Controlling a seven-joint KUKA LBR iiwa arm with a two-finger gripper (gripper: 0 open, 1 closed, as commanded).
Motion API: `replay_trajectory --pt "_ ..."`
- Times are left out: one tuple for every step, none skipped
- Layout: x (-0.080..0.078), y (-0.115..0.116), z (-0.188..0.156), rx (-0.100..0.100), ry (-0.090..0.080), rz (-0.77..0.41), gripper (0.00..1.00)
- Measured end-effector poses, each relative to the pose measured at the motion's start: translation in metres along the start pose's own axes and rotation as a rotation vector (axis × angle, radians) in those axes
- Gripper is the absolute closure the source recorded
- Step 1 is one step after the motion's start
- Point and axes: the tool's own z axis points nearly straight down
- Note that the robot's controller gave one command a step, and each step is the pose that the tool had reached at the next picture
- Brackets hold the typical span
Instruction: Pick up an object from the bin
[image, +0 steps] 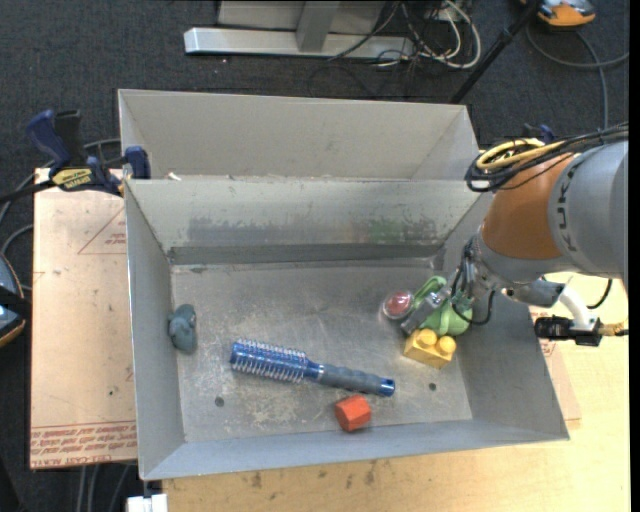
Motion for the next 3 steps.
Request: replay_trajectory --pt "-0.002 -0.003 0.001 0.008 0.0 0.004 1.0" --pt "-0.003 0.0 -0.066 0.018 -0.005 0.0 1.0" --pt "-0.003 0.001 -0.073 0.022 0.0 -0.003 1.0"
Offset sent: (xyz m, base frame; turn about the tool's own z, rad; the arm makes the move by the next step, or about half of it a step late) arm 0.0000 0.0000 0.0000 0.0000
